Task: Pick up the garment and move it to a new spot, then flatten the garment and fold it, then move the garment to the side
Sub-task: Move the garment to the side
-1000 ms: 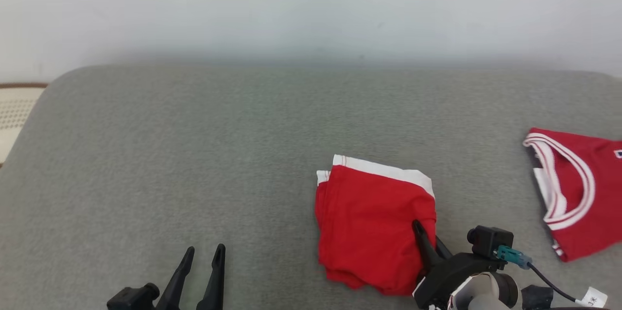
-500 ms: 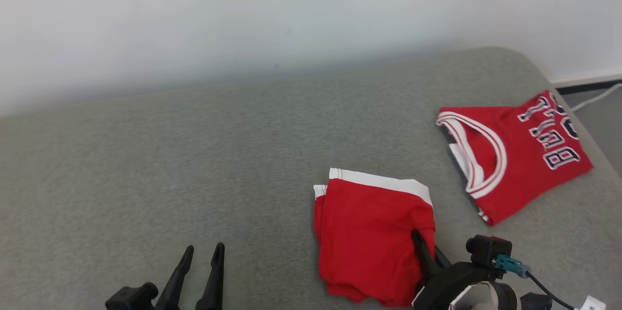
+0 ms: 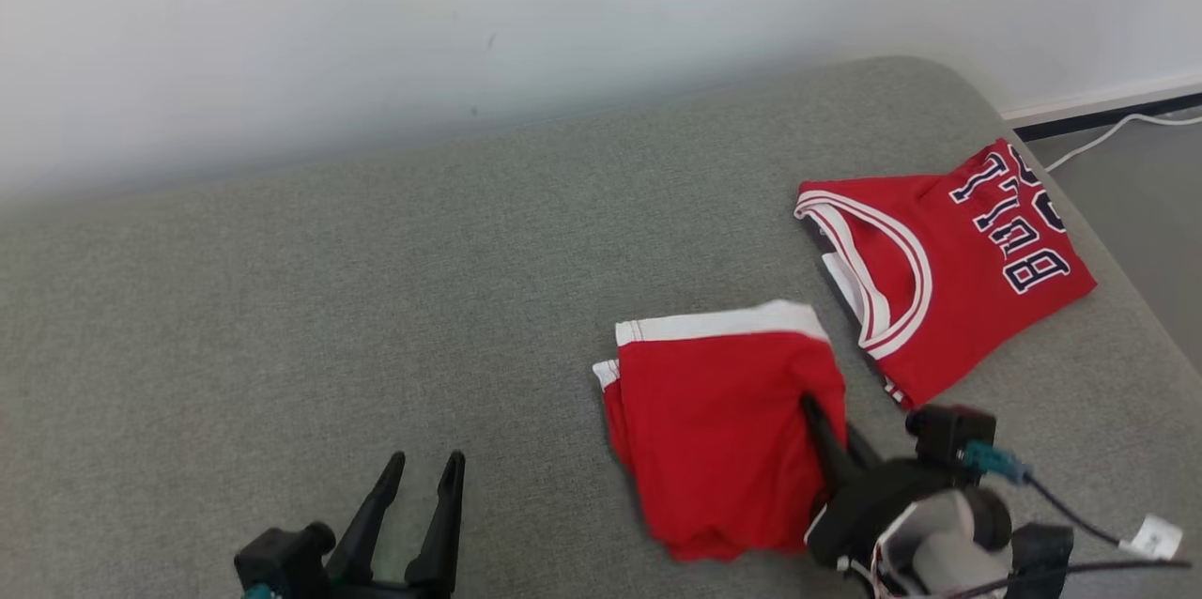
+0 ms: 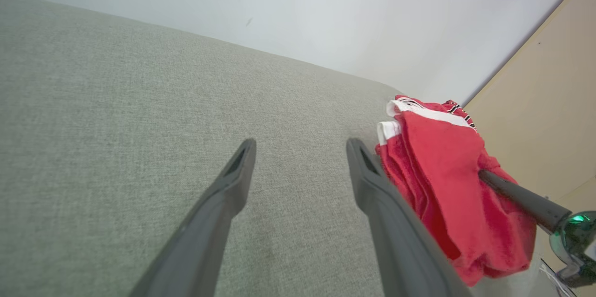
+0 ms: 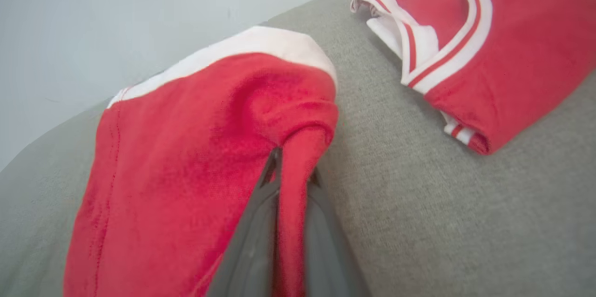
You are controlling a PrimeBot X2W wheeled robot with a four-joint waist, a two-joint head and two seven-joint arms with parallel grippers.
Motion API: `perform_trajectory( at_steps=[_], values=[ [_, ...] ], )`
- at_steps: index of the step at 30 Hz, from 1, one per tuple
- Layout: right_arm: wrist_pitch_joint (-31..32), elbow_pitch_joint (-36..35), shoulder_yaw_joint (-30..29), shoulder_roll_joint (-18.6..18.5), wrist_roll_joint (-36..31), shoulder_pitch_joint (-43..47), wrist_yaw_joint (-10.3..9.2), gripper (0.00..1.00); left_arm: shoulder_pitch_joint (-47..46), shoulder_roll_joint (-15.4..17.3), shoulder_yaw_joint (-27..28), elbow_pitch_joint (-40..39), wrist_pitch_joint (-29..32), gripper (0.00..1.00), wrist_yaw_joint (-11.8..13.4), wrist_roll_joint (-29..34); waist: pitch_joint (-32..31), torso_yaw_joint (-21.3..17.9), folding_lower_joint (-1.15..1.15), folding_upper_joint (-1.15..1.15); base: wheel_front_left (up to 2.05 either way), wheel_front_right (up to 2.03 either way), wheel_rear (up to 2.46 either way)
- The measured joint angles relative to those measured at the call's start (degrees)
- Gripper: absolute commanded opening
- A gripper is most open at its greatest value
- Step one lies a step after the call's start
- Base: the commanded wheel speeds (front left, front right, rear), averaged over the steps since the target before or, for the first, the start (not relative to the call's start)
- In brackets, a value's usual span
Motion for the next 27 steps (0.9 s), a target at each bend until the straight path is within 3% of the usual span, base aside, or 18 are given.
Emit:
perform_trajectory(
  at_steps=[7, 14, 27],
  values=[
    [-0.01, 0.4, -0.26, -3.11, -1.63, -7.11, 0.0, 0.0, -1.03, 0.01, -0.19, -0.16, 0.0, 1.0, 0.0, 0.88, 0.93, 1.04, 0.0, 0.0, 0.0, 0.0, 0.0],
    [0.0, 3.96, -0.27, -8.53, -4.1, -15.55, 0.0, 0.0, -1.41, -0.01, -1.52, 0.31, -0.01, 1.0, 0.0, 0.89, 2.39, 2.76, 0.01, 0.0, 0.0, 0.0, 0.0],
    [0.59, 19.49, -0.37, -15.64, -5.95, -25.75, 0.0, 0.0, -2.94, 0.42, -2.48, 1.58, 0.0, 1.0, 0.0, 1.0, 5.65, 6.85, 0.01, 0.0, 0.0, 0.0, 0.0]
  ],
)
